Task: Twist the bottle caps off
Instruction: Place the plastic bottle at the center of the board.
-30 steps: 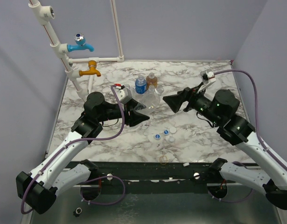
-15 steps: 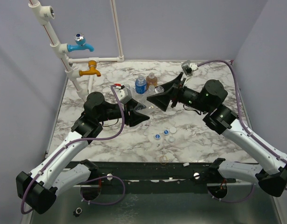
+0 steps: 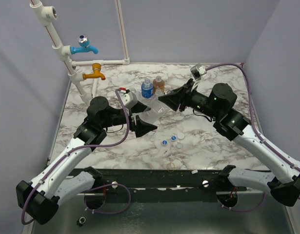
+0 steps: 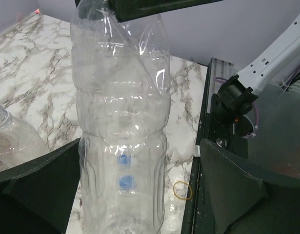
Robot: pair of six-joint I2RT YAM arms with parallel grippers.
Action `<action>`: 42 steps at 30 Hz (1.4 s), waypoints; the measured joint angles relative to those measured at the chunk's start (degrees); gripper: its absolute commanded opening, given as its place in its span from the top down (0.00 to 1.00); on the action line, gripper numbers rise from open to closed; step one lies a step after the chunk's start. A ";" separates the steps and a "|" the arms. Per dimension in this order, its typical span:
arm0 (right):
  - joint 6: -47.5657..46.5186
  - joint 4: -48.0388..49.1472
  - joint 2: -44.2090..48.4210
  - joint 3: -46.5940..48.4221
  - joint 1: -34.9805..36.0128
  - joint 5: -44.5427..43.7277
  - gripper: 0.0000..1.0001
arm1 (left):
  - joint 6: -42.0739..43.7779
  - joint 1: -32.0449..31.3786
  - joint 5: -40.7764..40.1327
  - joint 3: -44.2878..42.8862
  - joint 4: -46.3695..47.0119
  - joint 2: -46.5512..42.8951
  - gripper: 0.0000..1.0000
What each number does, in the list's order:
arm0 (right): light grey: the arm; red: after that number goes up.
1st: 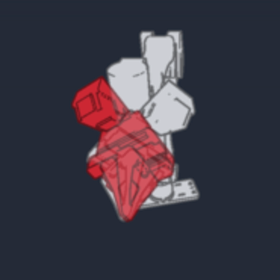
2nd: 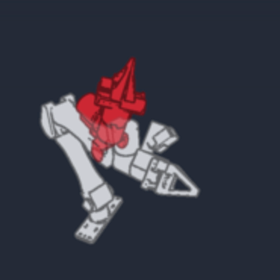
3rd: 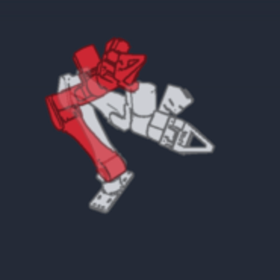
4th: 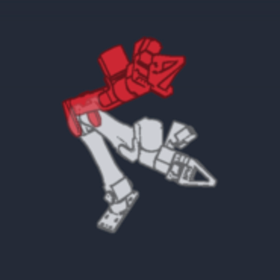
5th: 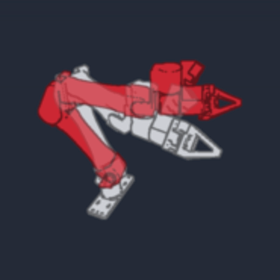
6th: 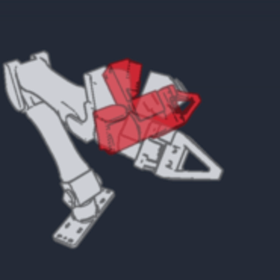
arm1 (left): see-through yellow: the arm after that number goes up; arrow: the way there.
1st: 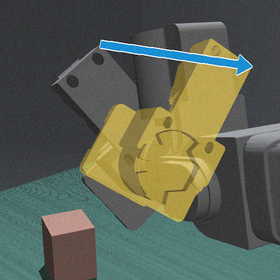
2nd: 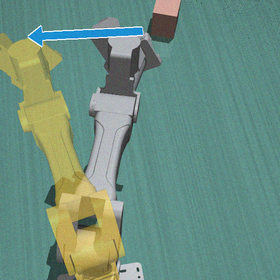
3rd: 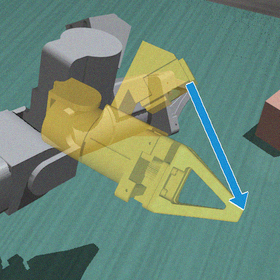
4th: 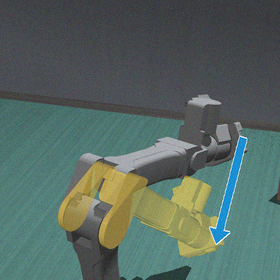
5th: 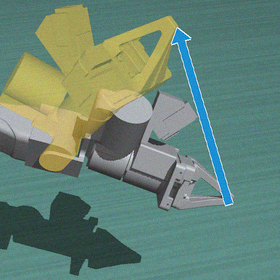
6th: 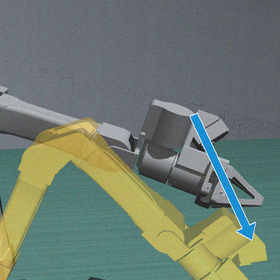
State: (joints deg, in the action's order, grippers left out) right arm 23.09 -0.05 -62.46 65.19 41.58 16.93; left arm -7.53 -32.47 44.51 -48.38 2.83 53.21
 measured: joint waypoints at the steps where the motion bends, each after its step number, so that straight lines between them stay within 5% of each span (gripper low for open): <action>1: -1.38 -1.20 0.09 0.20 0.00 -1.55 0.82 | 0.31 0.00 -0.09 0.00 -0.46 -0.20 0.01; 13: -16.02 -7.08 0.42 -7.65 0.04 -26.38 0.82 | 4.94 0.11 -4.52 0.35 -6.49 -3.50 0.01; 21: -24.37 3.10 -6.75 -12.66 -0.07 -38.16 0.82 | 5.46 0.28 -12.83 -0.04 -13.03 -3.50 0.01; 34: -27.58 12.44 -17.33 -13.86 -4.39 -40.15 0.73 | 3.63 8.79 -23.82 -0.22 -17.99 -3.58 0.01; 42: -26.56 12.37 -18.88 -13.94 -4.70 -39.50 0.51 | 2.64 9.16 -25.22 1.60 -18.82 -3.78 0.01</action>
State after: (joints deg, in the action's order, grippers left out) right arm -3.46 12.32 -81.34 51.24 36.88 -22.57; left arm -4.89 -23.31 19.29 -46.78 -15.99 49.43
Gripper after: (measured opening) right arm 0.399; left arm 0.987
